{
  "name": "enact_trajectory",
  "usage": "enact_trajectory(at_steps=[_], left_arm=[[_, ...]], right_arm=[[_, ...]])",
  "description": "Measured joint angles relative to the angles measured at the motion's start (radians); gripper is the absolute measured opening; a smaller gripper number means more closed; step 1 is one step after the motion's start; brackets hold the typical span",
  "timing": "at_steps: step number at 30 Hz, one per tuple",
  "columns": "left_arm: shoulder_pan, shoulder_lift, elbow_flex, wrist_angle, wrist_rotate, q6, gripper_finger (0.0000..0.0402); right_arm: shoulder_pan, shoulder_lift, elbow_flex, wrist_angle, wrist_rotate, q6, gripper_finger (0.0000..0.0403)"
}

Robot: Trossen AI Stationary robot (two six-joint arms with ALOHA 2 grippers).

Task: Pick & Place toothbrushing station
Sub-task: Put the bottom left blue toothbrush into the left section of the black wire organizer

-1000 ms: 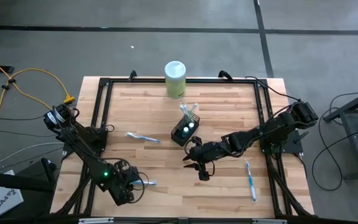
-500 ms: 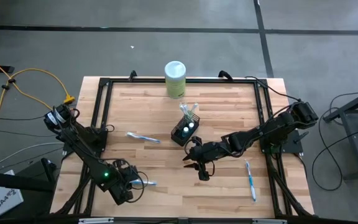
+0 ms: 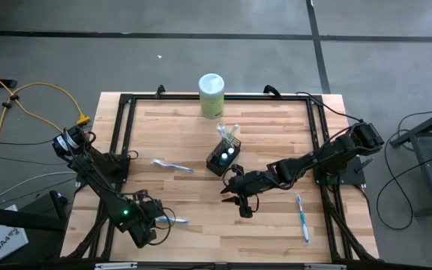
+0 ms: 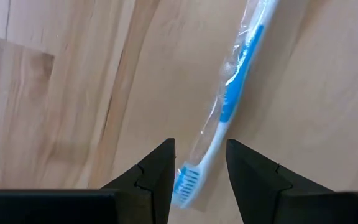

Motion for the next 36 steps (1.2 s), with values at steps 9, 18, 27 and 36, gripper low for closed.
enact_trajectory(at_steps=[9, 18, 27, 36], left_arm=[[0.004, 0.000, -0.003, 0.030, -0.026, 0.040, 0.0138], [0.004, 0.000, -0.043, 0.099, -0.044, 0.063, 0.0138], [0.004, 0.000, -0.055, 0.127, -0.043, 0.064, 0.0138], [0.004, 0.086, -0.052, 0.158, 0.019, 0.065, 0.0138]], right_arm=[[0.000, 0.000, 0.000, 0.000, 0.000, 0.024, 0.0125], [0.000, 0.000, 0.000, 0.000, 0.000, 0.024, 0.0125], [0.000, 0.000, 0.000, 0.000, 0.000, 0.028, 0.0125], [0.011, 0.000, 0.000, 0.001, 0.000, 0.028, 0.0125]])
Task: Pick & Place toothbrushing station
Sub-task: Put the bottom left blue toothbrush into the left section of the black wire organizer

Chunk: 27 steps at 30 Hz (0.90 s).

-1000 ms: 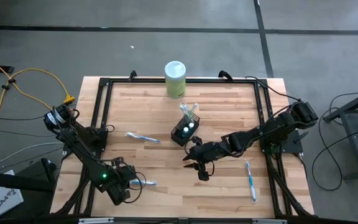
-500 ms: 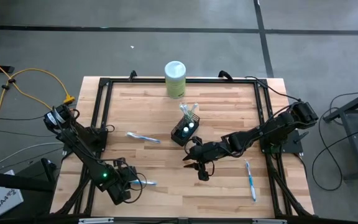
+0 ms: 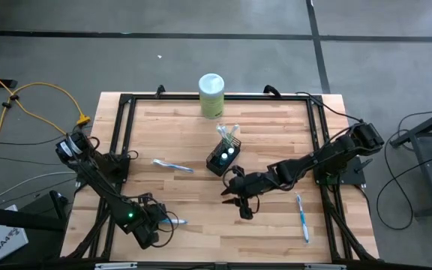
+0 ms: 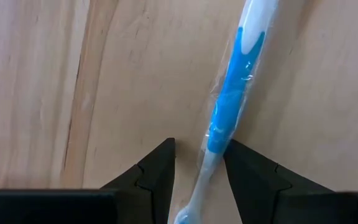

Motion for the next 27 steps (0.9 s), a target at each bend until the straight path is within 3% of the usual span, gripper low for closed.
enact_trajectory(at_steps=[7, 14, 27], left_arm=[[0.000, -0.004, -0.002, 0.005, 0.005, 0.000, 0.0121], [0.001, -0.006, -0.002, 0.016, 0.017, -0.005, 0.0015], [0.023, -0.065, 0.009, 0.030, 0.008, 0.047, 0.0001]], right_arm=[[0.000, 0.000, 0.000, 0.004, 0.000, 0.000, 0.0125], [0.000, 0.000, 0.000, 0.006, 0.000, 0.003, 0.0125], [0.000, 0.000, 0.000, 0.007, 0.000, 0.003, 0.0125]])
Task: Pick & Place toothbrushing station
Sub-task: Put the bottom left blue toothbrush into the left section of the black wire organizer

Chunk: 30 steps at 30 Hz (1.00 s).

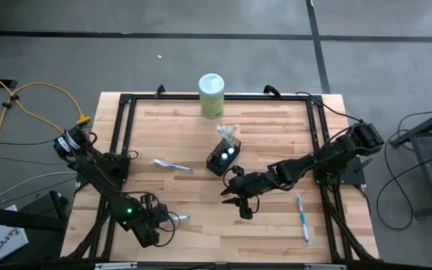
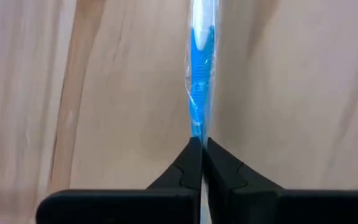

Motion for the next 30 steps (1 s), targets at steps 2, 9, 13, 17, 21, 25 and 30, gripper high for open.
enact_trajectory(at_steps=[2, 9, 13, 17, 21, 25, 30], left_arm=[[0.020, -0.017, 0.011, -0.001, -0.001, 0.039, 0.0002], [0.113, -0.037, 0.074, -0.008, 0.032, 0.243, 0.0002], [0.171, -0.037, 0.111, -0.019, 0.042, 0.359, 0.0001], [0.227, -0.037, 0.157, -0.020, 0.026, 0.491, 0.0001], [0.274, -0.037, 0.193, -0.007, -0.003, 0.623, 0.0000], [0.307, -0.037, 0.206, 0.051, -0.005, 0.740, 0.0000], [0.333, -0.037, 0.206, 0.109, -0.030, 0.829, 0.0000]], right_arm=[[0.000, 0.000, 0.000, 0.000, -0.007, 0.000, 0.0125], [0.006, 0.000, 0.000, 0.007, -0.056, 0.015, 0.0125], [0.020, 0.000, 0.000, 0.023, -0.067, 0.019, 0.0125], [0.036, 0.000, 0.000, 0.042, -0.078, 0.038, 0.0125], [0.054, 0.000, 0.000, 0.044, -0.073, 0.053, 0.0125], [0.072, 0.000, 0.000, 0.045, -0.034, 0.054, 0.0125], [0.079, 0.002, 0.000, 0.045, 0.000, 0.079, 0.0125]])
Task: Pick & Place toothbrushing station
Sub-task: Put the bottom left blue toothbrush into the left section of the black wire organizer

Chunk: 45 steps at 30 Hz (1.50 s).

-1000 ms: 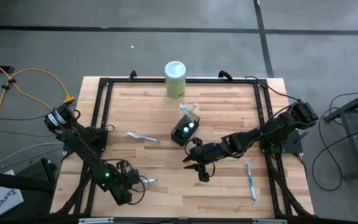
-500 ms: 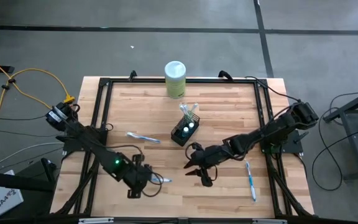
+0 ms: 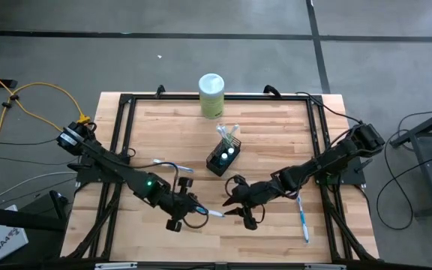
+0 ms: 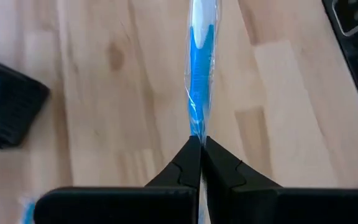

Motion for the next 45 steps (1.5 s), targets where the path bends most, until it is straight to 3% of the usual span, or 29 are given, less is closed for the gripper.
enact_trajectory(at_steps=[7, 34, 38, 45], left_arm=[[0.000, 0.000, 0.000, 0.019, -0.118, 0.035, 0.0000], [-0.003, -0.001, 0.000, 0.100, -0.176, 0.104, 0.0000], [-0.004, -0.001, 0.000, 0.104, -0.176, 0.113, 0.0000], [-0.004, -0.001, 0.000, 0.104, -0.175, 0.117, 0.0000]], right_arm=[[-0.001, 0.064, 0.002, 0.020, 0.010, 0.055, 0.0125], [-0.006, 0.095, 0.000, 0.082, 0.025, 0.067, 0.0124], [-0.014, 0.095, 0.000, 0.080, 0.017, 0.070, 0.0099], [-0.024, 0.095, 0.000, 0.075, -0.008, 0.067, 0.0009]])
